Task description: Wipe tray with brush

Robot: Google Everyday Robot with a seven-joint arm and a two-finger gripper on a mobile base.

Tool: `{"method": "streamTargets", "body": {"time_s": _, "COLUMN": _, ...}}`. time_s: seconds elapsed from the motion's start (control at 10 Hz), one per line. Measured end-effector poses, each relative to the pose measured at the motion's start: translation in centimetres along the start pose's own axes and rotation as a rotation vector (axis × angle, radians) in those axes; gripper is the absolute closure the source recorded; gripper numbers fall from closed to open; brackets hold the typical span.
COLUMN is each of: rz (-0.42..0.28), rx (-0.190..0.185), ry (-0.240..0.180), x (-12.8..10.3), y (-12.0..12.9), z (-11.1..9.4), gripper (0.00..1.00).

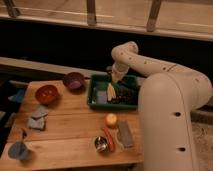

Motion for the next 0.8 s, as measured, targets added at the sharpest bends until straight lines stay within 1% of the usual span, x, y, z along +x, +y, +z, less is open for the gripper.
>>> {"method": "streamTargets", "body": {"time_s": 0.1, "rz": -0.010, "rx": -0.006, "ry": 0.006, "x": 0.2, "y": 0.9, "z": -0.1, "gripper": 1.00}}
{"method": "streamTargets", "body": {"time_s": 0.2, "rz": -0.014, "rx": -0.006, "ry": 0.035, "x": 1.3, "y": 1.5, "z": -0.3, "gripper": 1.00}}
{"method": "streamTargets", "body": {"time_s": 0.3, "rz": 0.002, "rx": 0.007, "ry": 0.067, "x": 2.6, "y": 1.0, "z": -0.3, "gripper": 1.00}}
{"method": "streamTargets", "body": {"time_s": 0.5, "rz": 0.033, "rx": 0.038, "ry": 0.096, "x": 3.7, "y": -0.4, "z": -0.4, "gripper": 1.00}}
{"method": "streamTargets", "body": {"time_s": 0.6, "rz": 0.053, "rx": 0.066, "ry": 0.108, "x": 3.9, "y": -2.0, "z": -0.3, "gripper": 1.00}}
{"method": "streamTargets", "body": {"time_s": 0.7, "rz": 0.058, "rx": 0.088, "ry": 0.112, "x": 3.1, "y": -3.0, "z": -0.1, "gripper": 1.00}}
{"method": "streamTargets", "body": {"time_s": 0.8, "rz": 0.055, "rx": 0.101, "ry": 0.111, "x": 2.2, "y": -3.5, "z": 0.1, "gripper": 1.00}}
